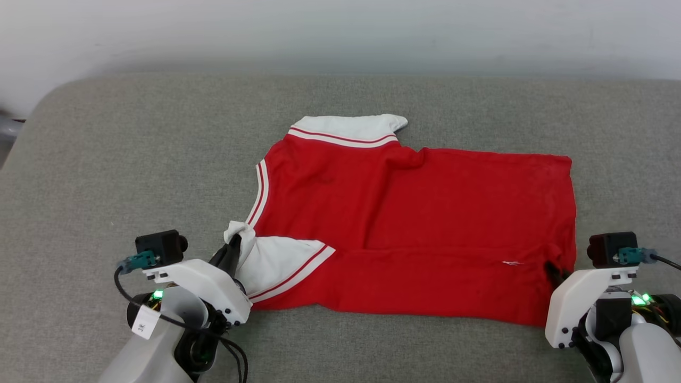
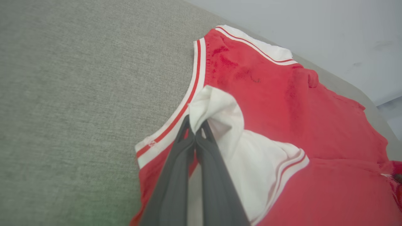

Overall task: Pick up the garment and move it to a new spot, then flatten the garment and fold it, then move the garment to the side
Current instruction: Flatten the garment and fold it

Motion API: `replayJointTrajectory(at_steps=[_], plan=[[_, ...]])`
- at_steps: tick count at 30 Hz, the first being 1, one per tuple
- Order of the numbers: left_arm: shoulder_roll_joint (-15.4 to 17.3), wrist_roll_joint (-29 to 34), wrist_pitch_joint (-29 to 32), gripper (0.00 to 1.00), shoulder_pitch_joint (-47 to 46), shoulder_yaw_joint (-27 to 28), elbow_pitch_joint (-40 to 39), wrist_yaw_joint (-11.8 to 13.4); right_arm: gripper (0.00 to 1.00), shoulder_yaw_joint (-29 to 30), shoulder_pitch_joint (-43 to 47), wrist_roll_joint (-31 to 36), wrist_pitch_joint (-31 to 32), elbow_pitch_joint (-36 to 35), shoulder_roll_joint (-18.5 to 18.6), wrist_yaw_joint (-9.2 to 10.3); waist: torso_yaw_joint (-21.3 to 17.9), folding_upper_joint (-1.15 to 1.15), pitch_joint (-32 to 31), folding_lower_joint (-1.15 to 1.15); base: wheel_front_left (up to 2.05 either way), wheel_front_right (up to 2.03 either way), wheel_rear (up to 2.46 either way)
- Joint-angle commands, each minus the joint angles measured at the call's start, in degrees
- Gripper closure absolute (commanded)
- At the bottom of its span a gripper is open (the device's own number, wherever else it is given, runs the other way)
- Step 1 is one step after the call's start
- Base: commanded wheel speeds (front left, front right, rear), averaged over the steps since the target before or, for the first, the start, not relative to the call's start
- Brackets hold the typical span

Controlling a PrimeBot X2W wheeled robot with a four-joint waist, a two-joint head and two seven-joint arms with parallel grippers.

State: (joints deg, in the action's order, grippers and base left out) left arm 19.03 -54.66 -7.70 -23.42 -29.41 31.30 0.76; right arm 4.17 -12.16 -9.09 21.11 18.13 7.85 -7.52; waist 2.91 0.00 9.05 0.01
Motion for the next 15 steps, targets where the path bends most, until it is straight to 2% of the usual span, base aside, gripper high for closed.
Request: replayJointTrajectory(at_steps=[1, 3, 4, 5, 6, 7, 8, 15], plan=[[-0.5, 0.0, 0.8, 1.0, -1.5, -0.6, 2.1, -1.0, 1.0, -0.6, -1.4, -0.3, -1.0, 1.8, 0.5, 0.05, -0.2, 0.0, 0.9, -0.01, 0.0, 0.0, 0.0], [-1.2, 0.1, 1.1, 1.0, -2.8, -1.2, 4.7, -2.2, 1.0, -1.0, -2.3, -0.6, -2.1, 4.4, 0.3, 0.06, -0.3, 0.0, 1.2, -0.01, 0.0, 0.0, 0.0], [-1.6, 0.0, 1.6, 1.0, -3.1, -1.6, 6.0, -2.9, 0.93, -1.4, -2.6, -0.7, -2.6, 5.6, 0.3, 0.06, -0.3, 0.0, 1.3, -0.01, 0.0, 0.0, 0.0], [-1.9, -0.1, 1.6, 0.83, -3.6, -1.8, 7.2, -3.4, 0.8, -1.7, -2.9, -0.8, -3.1, 6.6, 0.3, 0.05, -0.3, 0.0, 1.3, -0.01, 0.0, 0.0, 0.0], [-2.1, -0.1, 1.3, 0.53, -4.1, -2.0, 8.2, -3.9, 0.65, -1.9, -3.1, -0.9, -3.9, 7.4, 0.4, 0.05, -0.3, 0.0, 1.3, -0.01, 0.0, 0.0, 0.0], [-2.5, -0.1, 1.3, 0.11, -4.4, -2.1, 9.1, -4.2, 0.54, -2.3, -3.2, -1.2, -4.9, 8.0, 0.3, 0.05, -0.3, 0.0, 1.2, -0.01, 0.0, 0.0, 0.0], [-2.8, -0.2, 0.9, 0.0, -4.7, -2.2, 10.0, -4.5, 0.0, -2.3, -3.5, -1.5, -6.6, 8.0, 0.2, 0.05, -0.3, 0.0, 1.1, -0.01, 0.0, 0.0, 0.0], [-2.0, 0.3, -2.4, 0.0, -5.9, -1.2, 12.7, -5.3, 0.0, -2.4, -1.8, -4.0, -19.8, 5.0, -1.0, 0.05, -0.4, 0.0, -0.8, -0.01, 0.0, 0.0, 0.0]])
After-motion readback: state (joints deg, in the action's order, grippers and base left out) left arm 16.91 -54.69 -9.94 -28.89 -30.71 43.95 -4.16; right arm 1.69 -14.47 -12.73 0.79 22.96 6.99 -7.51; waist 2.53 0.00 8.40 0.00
